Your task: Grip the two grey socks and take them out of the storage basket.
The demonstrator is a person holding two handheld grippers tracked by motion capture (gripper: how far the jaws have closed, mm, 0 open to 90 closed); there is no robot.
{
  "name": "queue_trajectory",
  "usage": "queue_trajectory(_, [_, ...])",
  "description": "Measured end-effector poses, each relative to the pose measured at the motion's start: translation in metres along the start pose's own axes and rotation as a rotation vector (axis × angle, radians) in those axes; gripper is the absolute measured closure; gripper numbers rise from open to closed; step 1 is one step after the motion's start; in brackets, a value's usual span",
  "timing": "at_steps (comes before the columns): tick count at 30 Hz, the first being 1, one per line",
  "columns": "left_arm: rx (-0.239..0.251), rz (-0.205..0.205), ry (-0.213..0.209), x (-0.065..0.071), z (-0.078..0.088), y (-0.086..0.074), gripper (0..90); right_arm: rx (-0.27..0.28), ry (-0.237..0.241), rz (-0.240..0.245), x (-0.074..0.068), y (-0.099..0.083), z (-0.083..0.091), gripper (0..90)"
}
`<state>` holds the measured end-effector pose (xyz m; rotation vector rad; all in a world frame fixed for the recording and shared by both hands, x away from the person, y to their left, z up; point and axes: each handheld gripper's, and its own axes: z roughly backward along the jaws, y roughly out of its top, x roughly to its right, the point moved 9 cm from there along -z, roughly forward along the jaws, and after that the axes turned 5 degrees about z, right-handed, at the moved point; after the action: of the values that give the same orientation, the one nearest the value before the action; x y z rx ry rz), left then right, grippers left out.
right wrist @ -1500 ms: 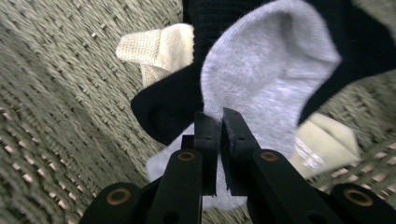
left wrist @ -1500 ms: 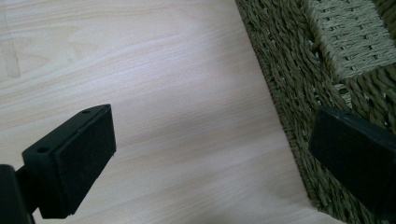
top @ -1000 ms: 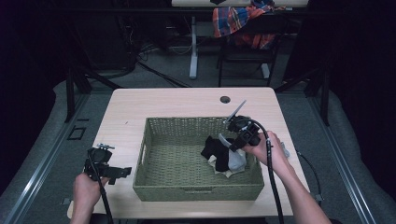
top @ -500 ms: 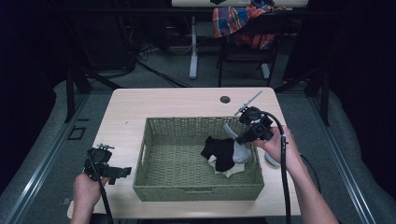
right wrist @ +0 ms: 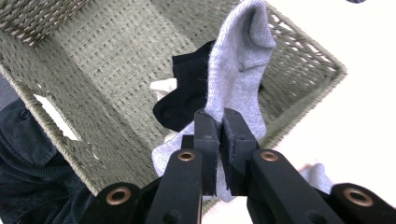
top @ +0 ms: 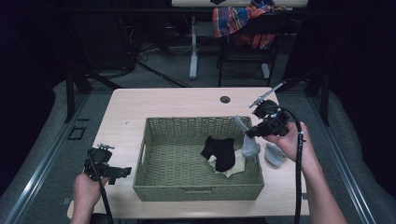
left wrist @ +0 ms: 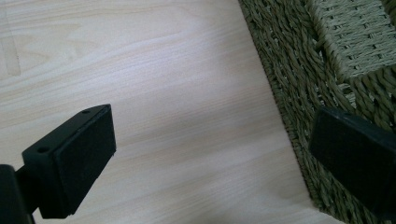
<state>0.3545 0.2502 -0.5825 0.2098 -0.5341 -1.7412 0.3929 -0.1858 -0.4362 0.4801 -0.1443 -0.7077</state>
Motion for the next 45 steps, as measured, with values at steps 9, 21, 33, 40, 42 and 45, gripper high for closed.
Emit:
queue_trajectory(9, [-0.004,-0.001,0.003,0.000,0.000,0.000,0.9,0.044,-0.036,-0.061,0.020,-0.012,0.023,85.7])
queue_trajectory(21, [-0.004,-0.003,0.004,0.000,0.000,0.000,0.9,0.014,-0.082,-0.169,0.059,-0.038,0.026,85.7])
queue_trajectory(33, [-0.004,-0.004,0.003,0.000,0.000,0.000,0.9,-0.050,-0.093,-0.246,0.087,-0.063,0.012,85.7])
queue_trajectory(40, [-0.004,-0.005,0.004,0.001,0.000,-0.001,1.0,-0.078,-0.103,-0.282,0.098,-0.073,0.003,85.8])
queue_trajectory(42, [-0.004,-0.005,0.004,0.001,0.000,-0.001,1.0,-0.092,-0.107,-0.292,0.100,-0.076,0.001,85.8])
queue_trajectory(45, [-0.005,-0.004,0.003,0.000,0.000,-0.001,1.0,-0.107,-0.100,-0.310,0.104,-0.082,-0.004,85.8])
